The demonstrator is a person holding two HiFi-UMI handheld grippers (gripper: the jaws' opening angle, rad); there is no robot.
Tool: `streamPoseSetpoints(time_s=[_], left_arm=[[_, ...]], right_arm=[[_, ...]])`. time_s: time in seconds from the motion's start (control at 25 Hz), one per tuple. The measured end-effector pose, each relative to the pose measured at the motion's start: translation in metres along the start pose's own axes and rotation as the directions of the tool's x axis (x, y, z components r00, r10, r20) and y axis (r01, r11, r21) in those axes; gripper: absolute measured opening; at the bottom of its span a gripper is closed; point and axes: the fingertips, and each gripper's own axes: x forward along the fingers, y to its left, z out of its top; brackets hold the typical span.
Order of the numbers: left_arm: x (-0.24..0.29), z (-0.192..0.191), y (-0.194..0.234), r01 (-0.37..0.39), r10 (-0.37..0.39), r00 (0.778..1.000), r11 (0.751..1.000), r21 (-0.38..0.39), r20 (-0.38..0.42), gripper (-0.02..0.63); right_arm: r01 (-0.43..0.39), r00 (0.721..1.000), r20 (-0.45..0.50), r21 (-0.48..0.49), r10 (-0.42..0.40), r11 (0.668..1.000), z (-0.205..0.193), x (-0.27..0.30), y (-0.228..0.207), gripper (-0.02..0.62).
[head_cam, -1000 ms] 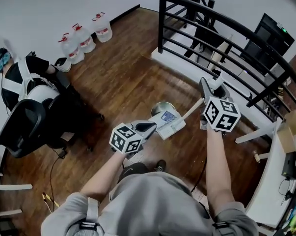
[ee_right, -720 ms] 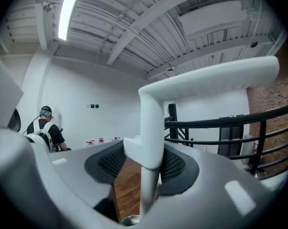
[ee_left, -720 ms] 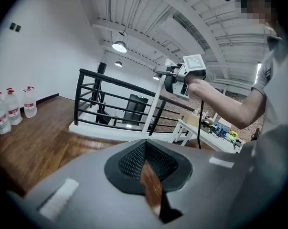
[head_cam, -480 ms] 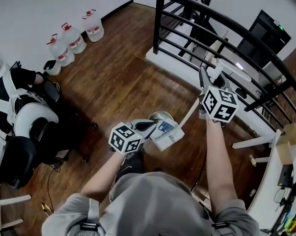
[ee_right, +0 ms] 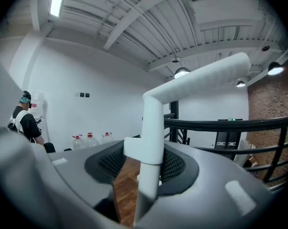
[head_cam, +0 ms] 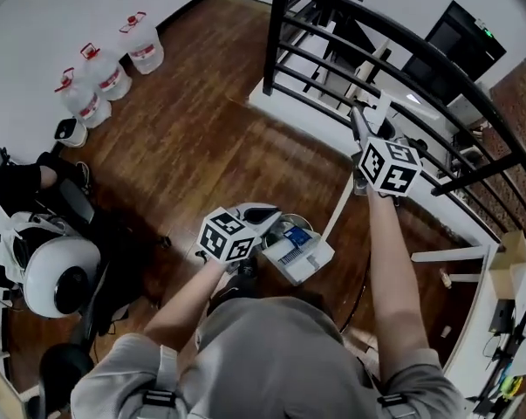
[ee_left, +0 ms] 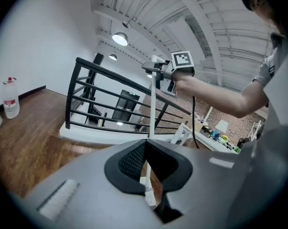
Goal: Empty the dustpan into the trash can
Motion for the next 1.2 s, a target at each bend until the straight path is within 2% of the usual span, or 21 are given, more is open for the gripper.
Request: streamPoseSetpoints(time_s=[0.28,0.52,0.84,1.04,1.2], left_arm=[[0.023,0.018,0.025,-0.007,0.007,1.000,1.000,-0.018,-0.015,0.005],[0.040,0.025,0.025,0.006,-0.007,1.000,0.999,-0.032,-0.030,0.005],[0.055,0.028,0.023,0.062,-0.062,0.997,0.998,-0.008,-0.043,0.005],[0.066,0.025,0.006,0.153,-0.152,0.987,0.988,0.020,-0.049,0.005],[0.069,0.011,0.000,0.201,-0.197,0.976,0.979,0.040,-0.092,0.005]], right_arm=[[-0.004,1.000,-0.030,0.018,0.004,1.000,-0.011,0.054,-0.014,0.186],[-0.011,0.999,-0.033,0.026,0.012,1.000,-0.011,0.062,-0.021,0.184],[-0.008,0.999,-0.031,0.031,0.009,0.999,-0.012,0.042,-0.021,0.186],[0.015,1.000,-0.022,0.030,-0.014,0.999,-0.009,0.009,-0.021,0.186],[0.030,0.999,0.014,0.029,-0.031,0.999,-0.002,-0.028,-0.013,0.187]])
